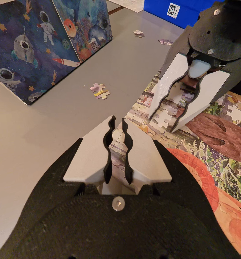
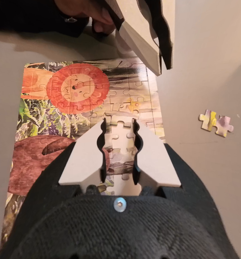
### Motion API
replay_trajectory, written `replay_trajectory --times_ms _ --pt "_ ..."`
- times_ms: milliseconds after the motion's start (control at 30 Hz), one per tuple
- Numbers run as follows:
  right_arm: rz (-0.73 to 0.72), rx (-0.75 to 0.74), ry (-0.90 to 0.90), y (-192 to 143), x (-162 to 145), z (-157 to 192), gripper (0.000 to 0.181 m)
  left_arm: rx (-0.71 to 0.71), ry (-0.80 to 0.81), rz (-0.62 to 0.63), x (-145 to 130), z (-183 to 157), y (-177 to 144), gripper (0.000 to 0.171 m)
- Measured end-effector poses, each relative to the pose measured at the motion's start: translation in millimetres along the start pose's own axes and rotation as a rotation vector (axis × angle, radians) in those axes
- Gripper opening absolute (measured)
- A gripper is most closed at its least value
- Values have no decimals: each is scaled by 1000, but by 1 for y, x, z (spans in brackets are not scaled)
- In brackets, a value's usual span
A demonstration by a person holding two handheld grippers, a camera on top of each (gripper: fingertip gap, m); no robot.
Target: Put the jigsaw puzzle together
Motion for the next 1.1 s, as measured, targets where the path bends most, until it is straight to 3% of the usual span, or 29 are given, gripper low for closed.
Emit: replay_trajectory --times_ms 1100 --pt "-26 -21 5 5 9 3 34 -1 1 -4 0 0 0 8"
Point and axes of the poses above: each gripper's, where its closed fingertips meet, y out along the fingers, x out of its top, z = x × y across the jaws, the point moved 8 cm from there along -y, back along the fingers, and after that the axes turned 13 degrees about z, right-handed, at the moved point
